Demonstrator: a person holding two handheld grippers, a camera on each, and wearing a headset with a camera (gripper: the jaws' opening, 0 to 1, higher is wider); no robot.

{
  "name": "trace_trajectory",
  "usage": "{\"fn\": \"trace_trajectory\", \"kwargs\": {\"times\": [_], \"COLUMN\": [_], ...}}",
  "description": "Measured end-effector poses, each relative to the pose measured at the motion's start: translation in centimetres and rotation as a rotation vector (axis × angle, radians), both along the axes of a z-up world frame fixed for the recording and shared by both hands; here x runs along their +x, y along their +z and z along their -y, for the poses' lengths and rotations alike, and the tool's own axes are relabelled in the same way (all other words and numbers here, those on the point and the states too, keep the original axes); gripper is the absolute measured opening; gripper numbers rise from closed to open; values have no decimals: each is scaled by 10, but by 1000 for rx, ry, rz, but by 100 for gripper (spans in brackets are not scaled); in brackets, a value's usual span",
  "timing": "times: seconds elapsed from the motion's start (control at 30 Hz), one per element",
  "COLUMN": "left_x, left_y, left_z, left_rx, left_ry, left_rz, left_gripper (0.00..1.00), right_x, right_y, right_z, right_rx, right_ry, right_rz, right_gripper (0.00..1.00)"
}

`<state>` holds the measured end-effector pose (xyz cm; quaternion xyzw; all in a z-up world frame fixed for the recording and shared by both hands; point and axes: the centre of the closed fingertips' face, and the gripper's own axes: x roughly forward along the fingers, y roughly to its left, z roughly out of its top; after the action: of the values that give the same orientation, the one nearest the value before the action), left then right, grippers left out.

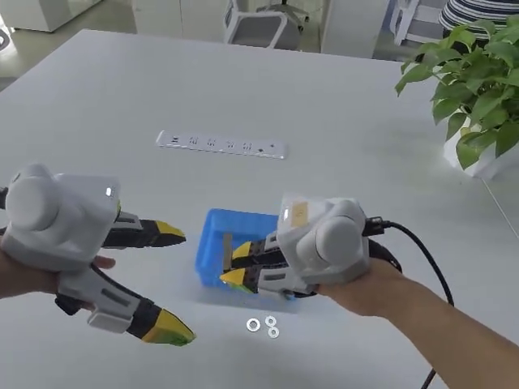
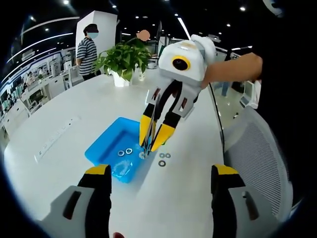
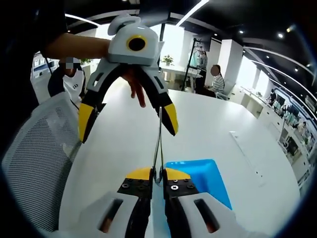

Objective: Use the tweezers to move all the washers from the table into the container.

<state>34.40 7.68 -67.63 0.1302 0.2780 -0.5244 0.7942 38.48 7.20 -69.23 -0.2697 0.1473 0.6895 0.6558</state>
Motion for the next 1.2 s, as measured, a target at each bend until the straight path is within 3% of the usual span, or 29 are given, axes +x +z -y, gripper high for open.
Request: {"fn": "trace_trajectory", "kwargs": {"times": [0.47, 1.2], "left_x": [3, 11], "left_y": [4, 6], "left_z": [-3, -13], "left_rx": [-15, -30], "left_ry": [26, 57], "left_rz": [12, 17], "left_gripper": [89, 89], "right_x": [31, 60], "right_y": [11, -27], "right_z": [-7, -11], "right_rx": [28, 11], "right_ry": [5, 26], "right_rz": [31, -7], "right_gripper": [8, 8]}}
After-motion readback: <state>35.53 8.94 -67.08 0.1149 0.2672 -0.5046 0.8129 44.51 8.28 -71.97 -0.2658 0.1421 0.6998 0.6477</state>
